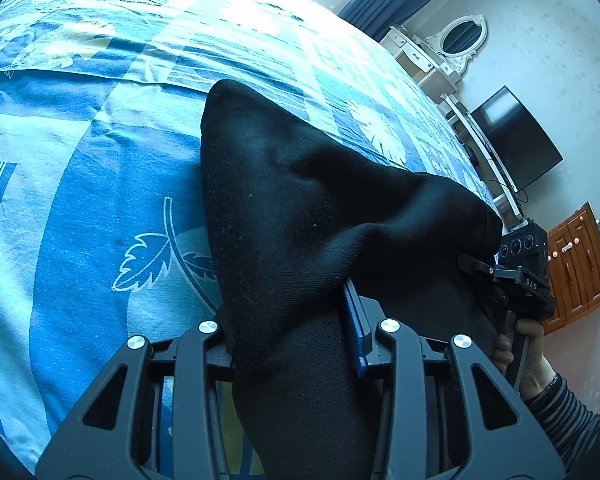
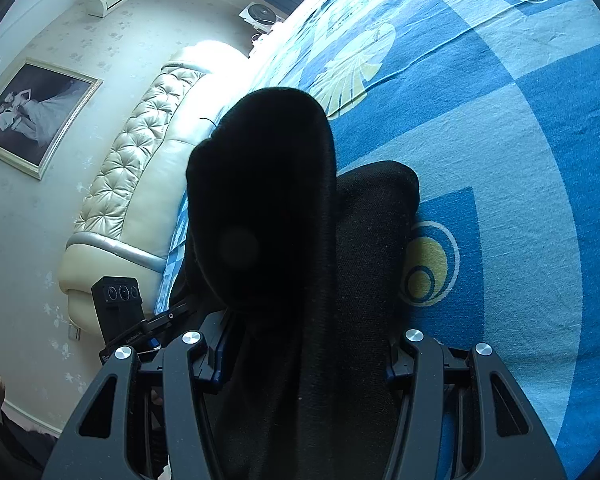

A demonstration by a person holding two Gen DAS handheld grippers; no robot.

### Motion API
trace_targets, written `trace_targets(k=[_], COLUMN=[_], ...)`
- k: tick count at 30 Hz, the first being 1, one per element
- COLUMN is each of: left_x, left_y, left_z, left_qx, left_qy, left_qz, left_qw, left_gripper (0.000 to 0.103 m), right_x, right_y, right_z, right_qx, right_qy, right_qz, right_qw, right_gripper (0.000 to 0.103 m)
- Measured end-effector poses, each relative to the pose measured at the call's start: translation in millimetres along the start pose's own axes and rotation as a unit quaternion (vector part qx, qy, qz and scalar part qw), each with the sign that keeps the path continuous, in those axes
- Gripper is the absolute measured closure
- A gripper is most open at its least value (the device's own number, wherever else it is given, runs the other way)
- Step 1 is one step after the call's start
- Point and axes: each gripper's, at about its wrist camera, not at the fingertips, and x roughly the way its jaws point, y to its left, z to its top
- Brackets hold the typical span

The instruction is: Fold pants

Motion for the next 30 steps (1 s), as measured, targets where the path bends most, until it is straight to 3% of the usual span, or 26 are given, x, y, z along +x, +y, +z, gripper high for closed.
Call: trace_targets(k=[5,7,9,15,20,22,24,25,27,30], left_x=[-4,-12,-20,-16,15,27,30,31,31,26], left_y=[-1,1,8,24,38,42,40,39,35,31], left_z=[0,0,2,28,57,63,68,69,74,85], left_qx=[0.018,0.022,0.014,-0.008,-0.031,-0.031,-0.026,-0.029,-0.027,-0.015], left_qy=[-0.007,-0.011,-0.022,-0.023,0.006,0.019,0.021,0.023,0.021,0.013], left_qz=[-0.014,-0.031,-0.05,-0.06,-0.052,-0.045,-0.04,-0.042,-0.027,-0.006], left_qw=[0.9997,0.9992,0.9984,0.9979,0.9981,0.9983,0.9986,0.9984,0.9991,0.9998], left_gripper=[0.059,0.048,0.03,0.026,0.026,0.03,0.061,0.063,0.074,0.078], right_x=[-4,-10,-17,-23,-17,-14,-10,-7,-7,-8], right_y=[-1,0,-1,-5,-5,-11,-7,-2,4,15], right_z=[-1,0,2,17,27,28,30,31,34,46], right_qx=[0.002,0.004,0.004,0.01,0.011,0.023,0.012,-0.002,-0.009,-0.015], right_qy=[-0.007,-0.011,-0.018,-0.034,-0.031,-0.034,-0.035,-0.034,-0.043,-0.064], right_qz=[0.01,0.023,0.031,0.024,0.035,0.046,0.033,0.026,0.036,0.057], right_qw=[1.0,1.0,0.999,0.999,0.999,0.998,0.999,0.999,0.998,0.996], right_gripper=[0.045,0.037,0.033,0.031,0.023,0.023,0.029,0.043,0.052,0.059])
